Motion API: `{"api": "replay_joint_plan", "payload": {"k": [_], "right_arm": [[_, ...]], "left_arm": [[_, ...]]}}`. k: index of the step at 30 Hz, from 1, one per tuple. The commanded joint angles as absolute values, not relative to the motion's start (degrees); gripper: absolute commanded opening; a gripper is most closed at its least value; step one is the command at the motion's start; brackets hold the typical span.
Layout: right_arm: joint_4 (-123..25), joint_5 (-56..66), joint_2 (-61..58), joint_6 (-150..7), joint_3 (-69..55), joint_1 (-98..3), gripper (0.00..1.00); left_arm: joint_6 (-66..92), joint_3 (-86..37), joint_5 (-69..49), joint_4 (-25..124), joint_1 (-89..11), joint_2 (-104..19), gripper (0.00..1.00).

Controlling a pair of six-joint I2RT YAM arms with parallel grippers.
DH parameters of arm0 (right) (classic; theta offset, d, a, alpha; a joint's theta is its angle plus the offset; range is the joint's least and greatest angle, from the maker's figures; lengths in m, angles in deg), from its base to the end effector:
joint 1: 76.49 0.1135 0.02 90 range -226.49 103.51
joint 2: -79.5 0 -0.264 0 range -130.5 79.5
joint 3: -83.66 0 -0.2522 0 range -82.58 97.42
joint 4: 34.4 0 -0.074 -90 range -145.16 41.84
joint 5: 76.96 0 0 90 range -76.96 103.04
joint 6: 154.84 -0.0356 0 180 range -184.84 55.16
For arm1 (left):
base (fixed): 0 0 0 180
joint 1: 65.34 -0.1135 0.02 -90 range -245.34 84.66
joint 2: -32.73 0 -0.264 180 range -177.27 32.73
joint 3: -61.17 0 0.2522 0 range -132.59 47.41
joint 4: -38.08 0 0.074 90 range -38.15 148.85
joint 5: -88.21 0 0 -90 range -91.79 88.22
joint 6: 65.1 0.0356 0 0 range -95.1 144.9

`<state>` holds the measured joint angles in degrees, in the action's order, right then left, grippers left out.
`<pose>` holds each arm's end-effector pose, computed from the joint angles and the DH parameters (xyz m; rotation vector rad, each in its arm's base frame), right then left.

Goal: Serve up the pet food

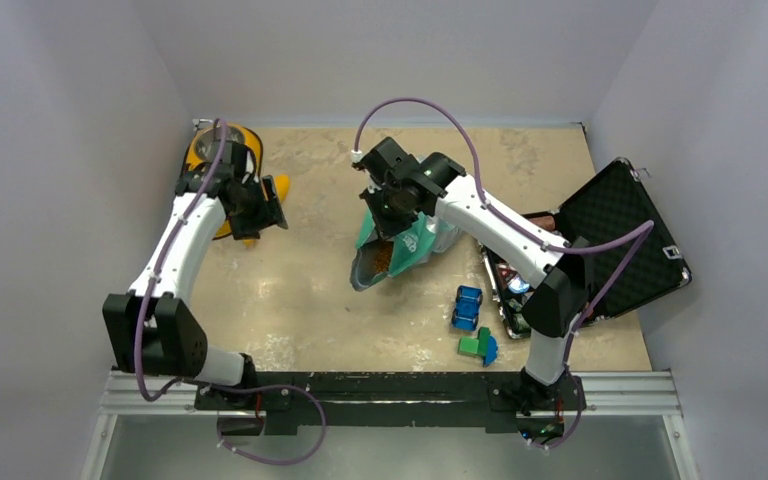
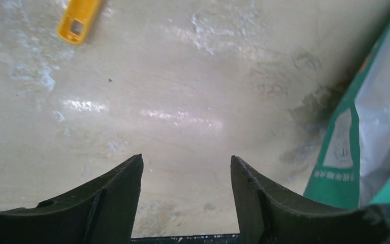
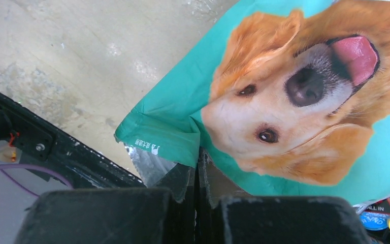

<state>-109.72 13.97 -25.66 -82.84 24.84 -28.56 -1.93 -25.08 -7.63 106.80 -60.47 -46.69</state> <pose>0.2600 0.2872 0.3437 -0.6807 2.5694 0.3789 0.2722 -0.0268 0.3065 -0.4768 2.6372 -0.3147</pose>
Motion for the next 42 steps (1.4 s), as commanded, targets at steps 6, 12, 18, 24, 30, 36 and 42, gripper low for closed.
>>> {"api": "replay_joint_plan", "payload": {"k": [6,12,18,24,30,36,42], "right_arm": [[-106.92,5.93,-19.89,-83.07,23.34,-29.55,0.0],[-106.12,5.6,-16.2,-82.82,18.4,-31.49,0.0],[-105.75,5.5,-14.35,-82.21,16.4,-31.84,0.0],[-105.91,5.31,-13.94,-81.99,16.06,-31.9,0.0],[-105.86,5.35,-13.8,-81.78,15.51,-32.18,0.0],[-105.73,5.37,-14.04,-81.55,16.16,-32.37,0.0],[-105.51,5.28,-13.7,-81.47,16.21,-32.51,0.0]], "left_arm": [[10.76,-40.04,-0.93,102.79,-64.99,-64.24,0.6],[20.83,-43.51,2.97,100.24,-65.01,-74.35,0.53],[23.69,-44.61,2.25,97.75,-64.97,-79.72,0.52],[24.32,-46.64,3.07,97.26,-64.99,-84.95,0.51],[24.2,-48.73,3.26,98.03,-64.92,-87.93,0.46],[21.05,-54.45,-1.25,106.15,-64.86,-92.12,0.24],[14.51,-45.76,-14.44,104.92,-65.2,-84.85,0.0]]}}
